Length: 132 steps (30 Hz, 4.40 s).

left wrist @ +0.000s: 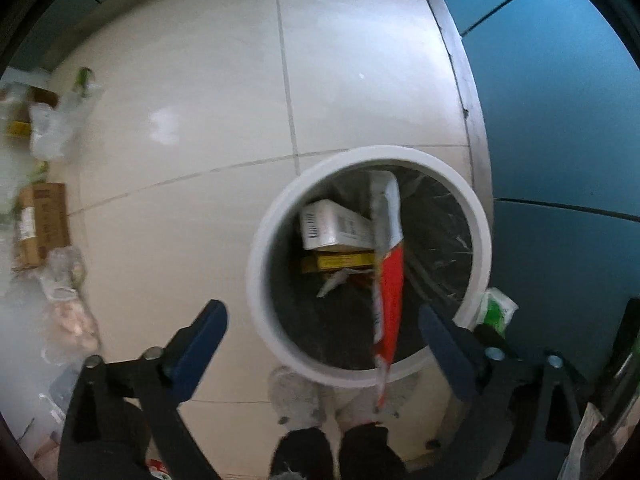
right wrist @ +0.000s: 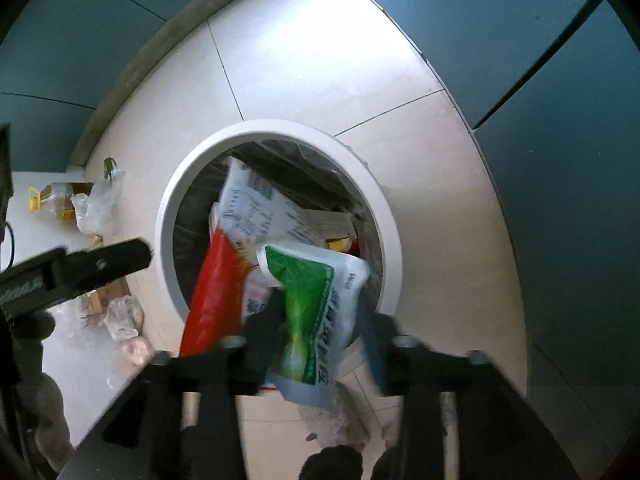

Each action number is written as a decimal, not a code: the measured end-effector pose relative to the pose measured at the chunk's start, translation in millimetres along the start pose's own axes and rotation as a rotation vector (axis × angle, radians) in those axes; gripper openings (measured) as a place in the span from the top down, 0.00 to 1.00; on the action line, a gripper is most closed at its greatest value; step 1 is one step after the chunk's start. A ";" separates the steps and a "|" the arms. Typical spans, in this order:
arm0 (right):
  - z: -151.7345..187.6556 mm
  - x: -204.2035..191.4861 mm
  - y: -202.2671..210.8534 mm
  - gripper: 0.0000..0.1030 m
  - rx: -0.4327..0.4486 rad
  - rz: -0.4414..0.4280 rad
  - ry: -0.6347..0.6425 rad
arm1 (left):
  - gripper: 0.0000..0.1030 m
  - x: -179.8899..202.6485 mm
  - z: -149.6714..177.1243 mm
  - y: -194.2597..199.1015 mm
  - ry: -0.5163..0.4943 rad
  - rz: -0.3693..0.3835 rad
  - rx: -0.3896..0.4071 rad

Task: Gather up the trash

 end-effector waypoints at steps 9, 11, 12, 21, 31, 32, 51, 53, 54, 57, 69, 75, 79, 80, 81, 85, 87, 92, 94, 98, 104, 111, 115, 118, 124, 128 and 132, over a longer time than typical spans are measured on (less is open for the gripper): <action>9.2 -22.6 62.0 0.06 0.033 0.090 0.067 | 0.03 -25.6 43.8 85.5 0.007 -0.048 0.163; 14.3 -28.7 84.2 0.01 0.043 0.113 0.081 | 0.03 -24.7 55.4 101.1 0.009 -0.045 0.177; 18.3 -32.4 98.0 0.00 0.047 0.125 0.092 | 0.03 -26.5 61.6 115.6 0.013 -0.051 0.190; 62.6 -77.3 269.6 0.00 0.130 0.200 0.180 | 0.03 -30.8 125.4 266.9 0.021 0.007 0.291; 118.4 -124.4 481.1 0.00 0.258 0.202 0.229 | 0.03 -29.3 211.5 430.8 -0.025 0.078 0.402; 124.3 -127.9 498.2 0.00 0.269 0.198 0.230 | 0.03 -29.2 220.2 448.0 -0.026 0.089 0.413; 215.4 -167.5 716.9 0.00 0.411 0.059 0.284 | 0.03 -31.1 319.7 608.7 -0.070 0.329 0.502; 218.6 -170.6 728.8 0.00 0.420 0.039 0.294 | 0.03 -31.8 323.9 617.0 -0.067 0.348 0.507; 220.4 -172.5 736.2 0.00 0.423 0.031 0.303 | 0.03 -32.5 326.2 621.5 -0.066 0.361 0.509; 222.7 -176.9 747.2 0.00 0.428 0.002 0.324 | 0.03 -35.2 331.8 632.8 -0.061 0.399 0.506; 223.4 -185.6 769.1 0.00 0.403 -0.102 0.376 | 0.00 -41.2 351.3 645.5 -0.052 0.474 0.464; 221.7 -190.8 768.6 0.00 0.381 -0.120 0.403 | 0.00 -44.9 353.8 648.1 -0.041 0.475 0.468; 219.1 -196.4 766.1 0.00 0.368 -0.128 0.421 | 0.00 -45.4 354.5 648.0 -0.034 0.476 0.464; 218.7 -197.1 765.5 0.00 0.366 -0.131 0.424 | 0.00 -45.7 353.8 648.0 -0.034 0.473 0.466; 218.2 -197.6 764.9 0.00 0.363 -0.133 0.428 | 0.00 -45.5 354.0 647.4 -0.032 0.473 0.464; 216.8 -199.9 763.6 0.00 0.352 -0.139 0.440 | 0.00 -43.8 354.9 645.0 -0.026 0.474 0.458; 216.2 -200.1 762.3 0.00 0.346 -0.141 0.442 | 0.00 -43.6 355.1 643.2 -0.022 0.473 0.455; 215.5 -199.4 761.4 0.00 0.339 -0.141 0.440 | 0.00 -43.1 355.2 641.5 -0.020 0.472 0.453; 215.5 -199.0 761.3 0.00 0.339 -0.140 0.443 | 0.00 -42.9 355.5 641.4 -0.019 0.472 0.454; 215.3 -198.8 761.3 0.00 0.340 -0.140 0.442 | 0.00 -42.6 355.6 641.4 -0.016 0.470 0.453; 214.6 -199.0 761.3 0.00 0.339 -0.141 0.440 | 0.00 -41.8 355.8 640.2 -0.017 0.472 0.451; 215.4 -198.6 761.5 0.00 0.341 -0.141 0.441 | 0.00 -41.0 356.3 639.2 -0.016 0.470 0.451; 215.9 -196.8 761.3 0.00 0.342 -0.140 0.439 | 0.00 -41.1 356.4 637.3 -0.026 0.463 0.449; 216.0 -196.2 761.5 0.00 0.340 -0.142 0.440 | 0.00 -42.5 357.8 634.1 -0.036 0.463 0.443; 217.3 -193.9 761.8 0.00 0.340 -0.142 0.438 | 0.00 -41.8 357.4 633.3 -0.042 0.465 0.444; 217.8 -188.9 763.5 0.00 0.345 -0.143 0.425 | 0.00 -40.9 358.6 632.6 -0.043 0.465 0.444; 219.4 -186.8 764.1 0.00 0.346 -0.142 0.424 | 0.00 -38.8 359.2 632.5 -0.043 0.464 0.444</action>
Point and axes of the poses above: each gripper's, at about its wrist camera, not at the fingertips, and y roughly against the way its jaws point, x to its right, z to its underside, the point moved 3 cm from there along -y, roughly the way its jaws point, and after that the axes turned 15 degrees about y, right-handed, at the moved point
